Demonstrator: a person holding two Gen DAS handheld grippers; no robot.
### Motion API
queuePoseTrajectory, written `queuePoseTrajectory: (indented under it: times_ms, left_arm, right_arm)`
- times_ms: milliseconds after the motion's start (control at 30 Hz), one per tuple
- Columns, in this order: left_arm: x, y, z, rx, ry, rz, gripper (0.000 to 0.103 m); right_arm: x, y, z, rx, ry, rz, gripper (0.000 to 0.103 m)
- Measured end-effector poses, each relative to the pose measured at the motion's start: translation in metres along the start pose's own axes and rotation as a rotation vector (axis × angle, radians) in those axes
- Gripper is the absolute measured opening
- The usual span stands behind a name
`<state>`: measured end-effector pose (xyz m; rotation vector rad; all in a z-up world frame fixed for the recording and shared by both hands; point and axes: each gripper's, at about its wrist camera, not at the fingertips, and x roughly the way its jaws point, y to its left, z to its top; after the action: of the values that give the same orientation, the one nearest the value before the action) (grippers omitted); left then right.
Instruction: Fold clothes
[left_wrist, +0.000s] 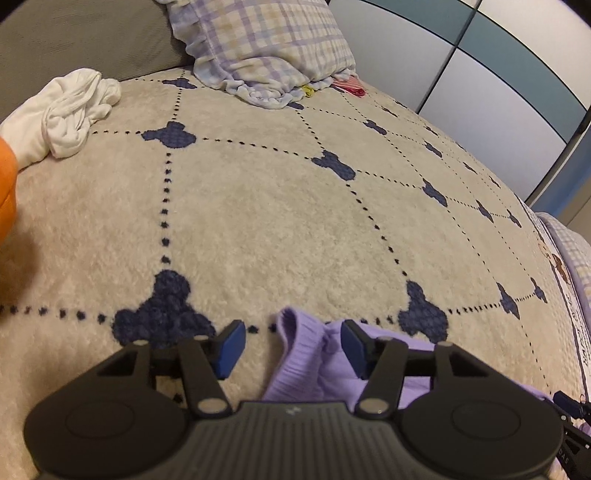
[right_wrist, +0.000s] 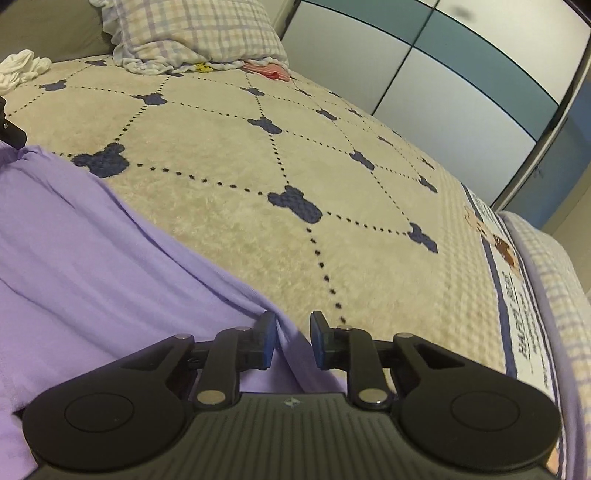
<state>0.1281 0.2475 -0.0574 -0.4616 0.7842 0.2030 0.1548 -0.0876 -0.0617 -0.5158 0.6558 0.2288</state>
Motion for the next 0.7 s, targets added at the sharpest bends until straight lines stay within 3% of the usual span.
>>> queuePoseTrajectory:
  times_ms: [167,367,533,633,700]
  left_arm:
    - [0.002,-0.002,0.000,0.015,-0.004,0.004,0.056]
    - [0.002,-0.002,0.001,0.022,-0.008,-0.002,0.044]
    - [0.003,-0.002,0.001,0.013,-0.005,-0.006,0.040]
    - [0.003,-0.002,0.001,0.005,-0.003,-0.011,0.040]
    - [0.003,-0.003,0.001,0.005,-0.001,-0.013,0.040]
  right_arm:
    - [0.011,-0.003,0.003,0.003,0.016,0.023,0.022]
    - [-0.014,-0.001,-0.002,0.035,-0.038,0.029,0.022]
    - [-0.036,0.000,-0.005,0.054,-0.084,0.108,0.022]
    - [-0.033,0.001,-0.003,0.078,-0.063,0.182,0.019]
    - [-0.026,0.004,-0.003,0.071,-0.051,0.184,0.019]
